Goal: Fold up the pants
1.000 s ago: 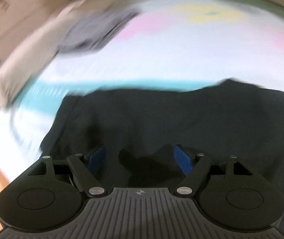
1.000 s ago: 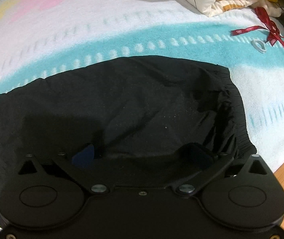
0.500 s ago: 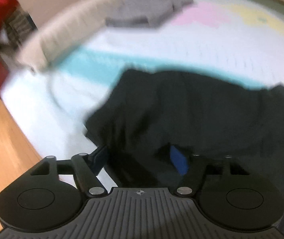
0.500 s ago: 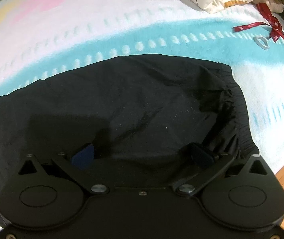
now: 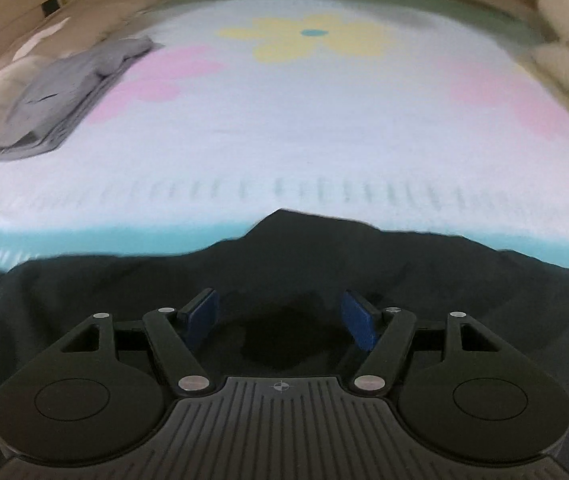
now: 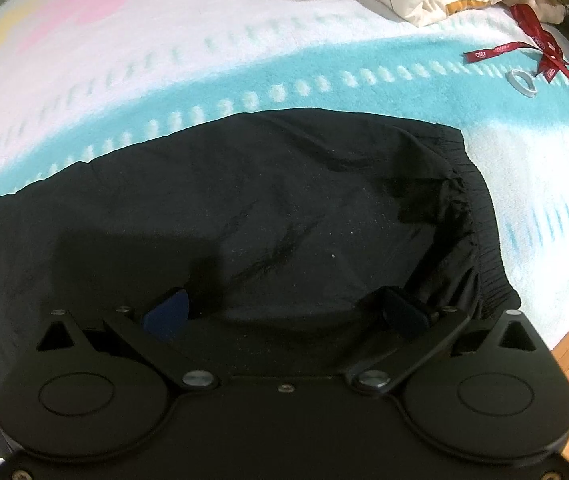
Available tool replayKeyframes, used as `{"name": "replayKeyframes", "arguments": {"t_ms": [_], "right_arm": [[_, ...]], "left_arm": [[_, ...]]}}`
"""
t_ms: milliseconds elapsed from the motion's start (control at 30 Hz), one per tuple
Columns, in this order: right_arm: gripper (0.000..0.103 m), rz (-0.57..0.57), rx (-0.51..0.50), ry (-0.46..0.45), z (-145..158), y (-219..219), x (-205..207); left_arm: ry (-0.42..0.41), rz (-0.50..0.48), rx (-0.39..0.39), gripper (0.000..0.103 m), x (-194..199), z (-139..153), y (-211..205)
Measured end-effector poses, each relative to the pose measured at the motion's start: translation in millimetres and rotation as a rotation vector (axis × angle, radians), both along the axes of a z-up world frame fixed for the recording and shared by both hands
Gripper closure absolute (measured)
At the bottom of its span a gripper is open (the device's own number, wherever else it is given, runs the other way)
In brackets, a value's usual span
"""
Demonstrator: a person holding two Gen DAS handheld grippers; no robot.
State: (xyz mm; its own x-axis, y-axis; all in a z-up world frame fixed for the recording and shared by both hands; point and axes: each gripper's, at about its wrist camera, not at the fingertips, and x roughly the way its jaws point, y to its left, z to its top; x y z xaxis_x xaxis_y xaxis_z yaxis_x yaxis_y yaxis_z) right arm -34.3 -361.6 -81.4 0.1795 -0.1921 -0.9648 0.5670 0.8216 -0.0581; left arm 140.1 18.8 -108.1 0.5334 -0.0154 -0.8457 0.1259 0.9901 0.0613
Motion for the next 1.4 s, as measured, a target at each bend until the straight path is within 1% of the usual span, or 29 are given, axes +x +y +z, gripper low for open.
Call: {"name": "replayKeyframes", "arguments": {"t_ms": [67,100,133,167,200,267,300,333,367,400,433,467,500,567,667,700,800,867,967,1000,1067,1100,1133,1167,1233,1267,1333,1400], "right_arm": [[0.0,0.003,-0.006,-0.014,-0.3,1.4,-2.8],[0.0,0.004,-0.008,-0.018,-0.1,2.2,-3.8],[0.0,0.004,-0.008,-0.019,0.1,2.7,-4.5],[0.0,0.005,-0.006,-0.017,0.3,2.6,-4.5],[0.0,0.004,-0.003,-0.015,0.5,2.2,-4.5],[0.0,0.004,0.003,-0.008,1.2,1.1,-3.8],[0.0,0.003,0.005,-0.006,1.5,0.4,-3.0],[0.0,0.001,0.007,-0.004,1.6,-0.2,-2.4],[0.0,0.001,0.008,-0.003,1.7,-0.8,-1.9],[0.0,0.001,0.009,-0.003,1.8,-1.1,-1.7],[0.0,0.002,0.01,-0.003,1.9,-1.7,-1.4],[0.0,0.002,0.011,-0.004,2.0,-1.9,-1.5],[0.0,0.003,0.012,-0.004,1.9,-2.1,-1.4],[0.0,0.005,0.011,-0.006,1.7,-2.0,-1.5],[0.0,0.007,0.007,-0.011,1.6,-1.6,-2.5],[0.0,0.008,0.004,-0.013,1.6,-0.9,-2.9],[0.0,0.02,-0.006,-0.025,1.9,2.1,-5.5],[0.0,0.029,-0.013,-0.037,2.6,4.2,-8.4],[0.0,0.042,-0.02,-0.05,3.2,6.5,-11.4],[0.0,0.047,-0.021,-0.052,3.5,7.0,-11.7],[0.0,0.066,-0.023,-0.053,5.0,8.3,-11.8],[0.001,0.084,-0.024,-0.052,6.3,7.9,-11.5],[0.001,0.103,-0.024,-0.054,8.2,7.3,-11.5],[0.002,0.119,-0.027,-0.063,11.2,7.3,-12.9],[0.006,0.116,-0.036,-0.115,23.5,2.0,-19.8],[0.006,0.104,-0.032,-0.151,32.2,-3.0,-24.9],[0.005,0.054,-0.001,-0.243,51.3,-18.4,-39.0],[0.001,-0.035,0.058,-0.319,64.1,-42.0,-56.4]], "left_arm": [[0.014,-0.001,0.018,0.037,13.9,-9.6,-7.4],[0.027,0.003,0.042,0.037,21.7,-16.2,-9.1],[0.046,0.019,0.086,0.033,29.4,-23.0,-9.3],[0.049,0.034,0.106,0.028,34.2,-26.4,-9.4],[0.029,0.055,0.099,0.023,30.6,-23.4,-16.0],[0.046,0.087,0.071,0.019,38.9,-24.1,-8.5],[0.055,0.104,0.056,0.02,40.0,-21.1,-3.5],[0.063,0.118,0.052,0.023,40.7,-17.2,-1.6],[0.059,0.136,0.07,0.027,40.1,-10.8,-2.2],[0.039,0.163,0.101,0.034,37.3,-4.1,-2.8],[0.013,0.188,0.118,0.034,31.8,5.1,-4.4],[-0.014,0.194,0.105,0.034,26.2,13.0,-6.4],[-0.042,0.184,0.067,0.033,16.6,22.7,-10.2],[-0.065,0.117,-0.003,0.033,-3.7,37.7,-26.6],[-0.057,-0.008,-0.038,0.032,-37.0,44.1,-63.0],[-0.043,-0.045,-0.045,0.032,-44.4,41.3,-74.6],[0.044,-0.192,-0.085,0.033,-70.8,28.5,-114.6],[0.051,-0.253,-0.068,0.033,-87.4,21.8,-138.6],[0.04,-0.307,-0.033,0.033,-104.2,13.5,-165.4],[0.047,-0.321,-0.025,0.032,-105.3,8.9,-170.4],[0.104,-0.334,0.007,0.032,-100.7,-6.8,-174.6],[0.119,-0.32,0.028,0.028,-101.7,-13.6,-177.2],[0.084,-0.297,0.024,0.027,-105.2,-13.4,-176.0],[0.083,-0.289,0.025,0.027,-106.3,-14.3,-175.5],[0.082,-0.281,0.018,0.026,-108.1,-14.5,-174.7],[0.083,-0.28,0.014,0.025,-107.7,-15.0,-172.9],[0.083,-0.277,0.016,0.021,-110.3,-15.9,-175.2],[0.083,-0.257,0.013,0.018,-111.0,-17.1,-177.6]]}}
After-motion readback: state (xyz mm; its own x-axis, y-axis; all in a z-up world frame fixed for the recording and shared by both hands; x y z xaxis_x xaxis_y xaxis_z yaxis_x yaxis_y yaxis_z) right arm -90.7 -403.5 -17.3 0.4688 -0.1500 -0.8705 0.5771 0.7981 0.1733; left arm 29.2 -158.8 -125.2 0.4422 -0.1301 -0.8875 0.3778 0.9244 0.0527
